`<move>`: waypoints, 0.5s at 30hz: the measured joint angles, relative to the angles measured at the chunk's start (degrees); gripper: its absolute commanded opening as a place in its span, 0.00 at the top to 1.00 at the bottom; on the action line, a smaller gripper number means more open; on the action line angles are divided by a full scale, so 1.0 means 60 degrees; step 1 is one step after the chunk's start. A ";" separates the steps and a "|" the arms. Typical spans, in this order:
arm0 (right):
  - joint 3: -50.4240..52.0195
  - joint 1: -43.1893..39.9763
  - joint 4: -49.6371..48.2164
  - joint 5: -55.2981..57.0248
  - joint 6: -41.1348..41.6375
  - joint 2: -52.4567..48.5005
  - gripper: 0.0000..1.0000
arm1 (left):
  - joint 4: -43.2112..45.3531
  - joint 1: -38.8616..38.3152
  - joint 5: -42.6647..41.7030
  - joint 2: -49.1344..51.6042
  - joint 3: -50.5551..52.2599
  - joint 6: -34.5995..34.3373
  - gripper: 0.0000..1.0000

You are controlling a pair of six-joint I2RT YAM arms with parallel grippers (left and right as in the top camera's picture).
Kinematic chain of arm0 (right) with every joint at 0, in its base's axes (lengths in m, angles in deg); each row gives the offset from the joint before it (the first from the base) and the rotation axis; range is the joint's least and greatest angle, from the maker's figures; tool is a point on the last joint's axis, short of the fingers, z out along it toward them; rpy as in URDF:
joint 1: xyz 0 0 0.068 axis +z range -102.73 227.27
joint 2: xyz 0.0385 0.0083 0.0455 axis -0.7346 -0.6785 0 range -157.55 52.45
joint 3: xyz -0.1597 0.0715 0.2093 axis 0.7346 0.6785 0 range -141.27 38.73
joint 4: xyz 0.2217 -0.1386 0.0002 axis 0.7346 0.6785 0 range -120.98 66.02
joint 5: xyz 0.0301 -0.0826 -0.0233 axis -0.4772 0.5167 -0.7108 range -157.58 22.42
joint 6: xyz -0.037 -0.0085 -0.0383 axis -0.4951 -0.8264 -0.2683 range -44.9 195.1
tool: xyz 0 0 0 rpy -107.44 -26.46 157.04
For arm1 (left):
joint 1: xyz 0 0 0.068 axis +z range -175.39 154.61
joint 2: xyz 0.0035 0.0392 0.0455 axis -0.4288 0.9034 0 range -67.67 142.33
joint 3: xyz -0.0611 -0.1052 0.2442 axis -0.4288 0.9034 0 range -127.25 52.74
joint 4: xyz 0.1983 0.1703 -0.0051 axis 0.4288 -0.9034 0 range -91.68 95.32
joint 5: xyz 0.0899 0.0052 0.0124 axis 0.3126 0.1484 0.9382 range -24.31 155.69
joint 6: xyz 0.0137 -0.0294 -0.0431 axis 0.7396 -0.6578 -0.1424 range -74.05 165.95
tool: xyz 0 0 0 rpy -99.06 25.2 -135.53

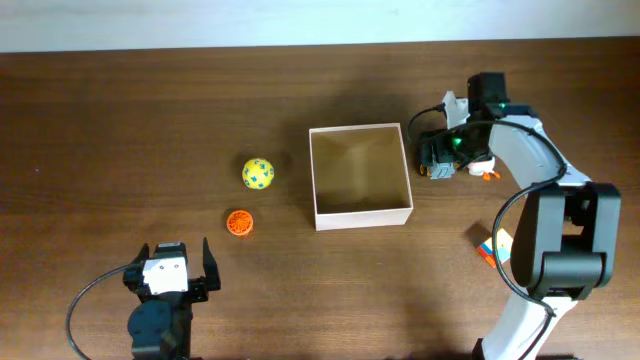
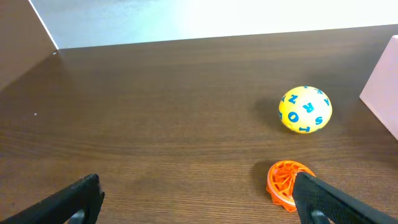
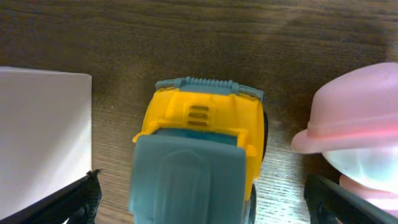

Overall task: Pack container
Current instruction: 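Lower the right gripper and close it on the toy truck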

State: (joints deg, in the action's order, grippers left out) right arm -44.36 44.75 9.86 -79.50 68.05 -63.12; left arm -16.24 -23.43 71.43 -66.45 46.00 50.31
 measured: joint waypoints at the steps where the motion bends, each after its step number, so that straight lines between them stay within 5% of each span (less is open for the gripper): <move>1: 0.0055 0.0000 -0.0098 0.0000 0.0004 0.0000 0.01 | 0.0000 0.0000 0.0000 0.0000 0.0000 0.0000 0.01; 10: 0.0532 0.0000 -0.0860 -0.0142 0.0011 0.0000 0.01 | 0.0000 0.0000 0.0000 0.0000 0.0000 0.0000 0.01; 15: 0.0539 0.0000 -0.0965 -0.0182 0.0080 -0.0204 0.11 | 0.0000 0.0000 0.0000 0.0000 0.0000 0.0000 0.01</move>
State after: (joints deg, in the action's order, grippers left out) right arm -41.13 44.75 4.07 -80.59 68.53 -64.34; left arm -16.24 -23.43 71.43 -66.45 46.00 50.31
